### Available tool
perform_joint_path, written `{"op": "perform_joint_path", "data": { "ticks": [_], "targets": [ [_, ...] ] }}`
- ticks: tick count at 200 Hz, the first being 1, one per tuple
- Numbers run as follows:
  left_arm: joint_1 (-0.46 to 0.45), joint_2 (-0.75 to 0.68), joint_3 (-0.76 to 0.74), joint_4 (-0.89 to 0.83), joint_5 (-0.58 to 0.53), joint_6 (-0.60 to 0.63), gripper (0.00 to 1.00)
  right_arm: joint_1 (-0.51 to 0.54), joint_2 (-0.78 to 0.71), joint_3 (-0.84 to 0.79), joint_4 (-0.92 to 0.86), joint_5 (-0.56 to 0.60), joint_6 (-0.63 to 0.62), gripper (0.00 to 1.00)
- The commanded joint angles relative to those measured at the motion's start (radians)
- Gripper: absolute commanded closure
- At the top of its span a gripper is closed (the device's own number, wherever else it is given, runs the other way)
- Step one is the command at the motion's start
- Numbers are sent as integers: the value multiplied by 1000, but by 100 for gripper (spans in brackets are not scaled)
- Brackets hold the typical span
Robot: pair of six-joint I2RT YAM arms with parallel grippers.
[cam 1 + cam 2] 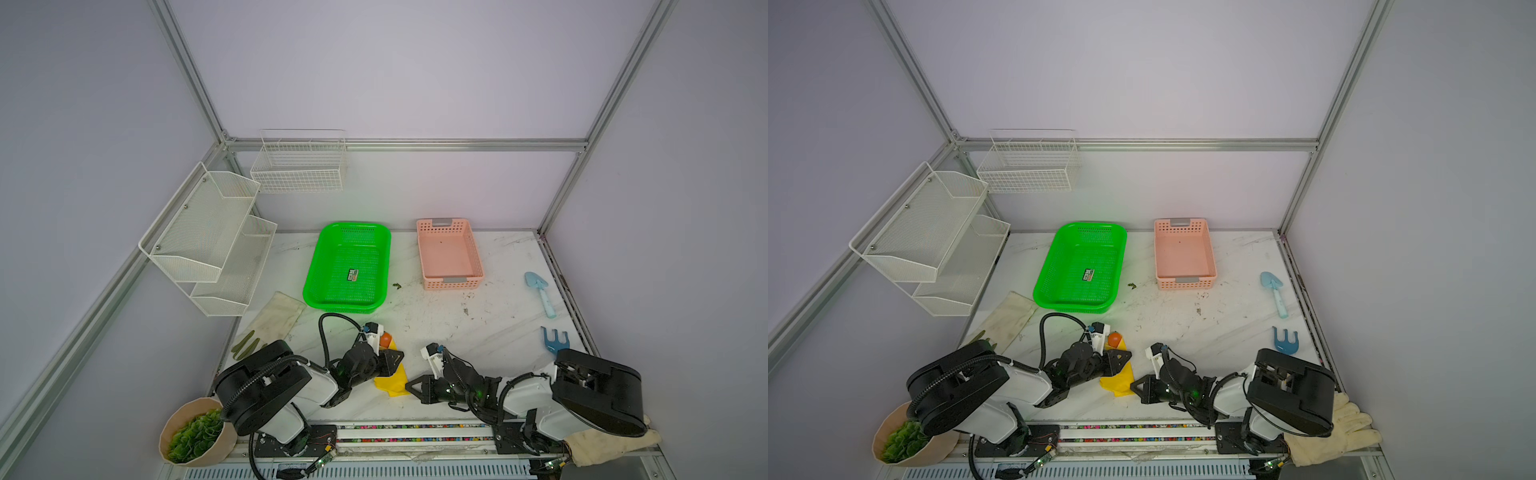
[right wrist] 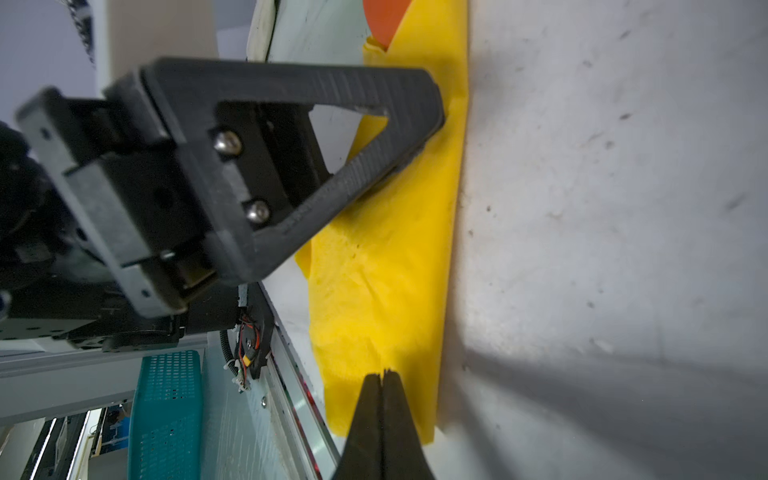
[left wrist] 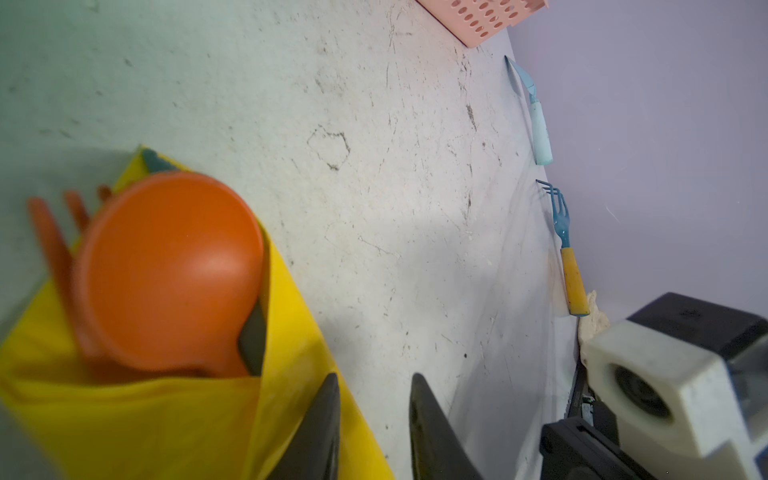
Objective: Place the utensils on the paper napkin and roll it up
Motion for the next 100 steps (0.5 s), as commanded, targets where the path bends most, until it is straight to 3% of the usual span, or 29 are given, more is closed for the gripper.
{"op": "perform_joint_path", "data": {
  "ticks": [1, 39, 100],
  "targets": [
    [12, 46, -57, -83, -20, 16, 70, -33, -43, 38, -127, 23, -45, 100],
    [12, 34, -57, -92, -24, 16, 71, -123, -1, 90, -122, -56, -122, 100],
    [12, 51, -63, -72, -19, 14, 71, -130, 143, 163, -51, -96, -154, 100]
  ]
}}
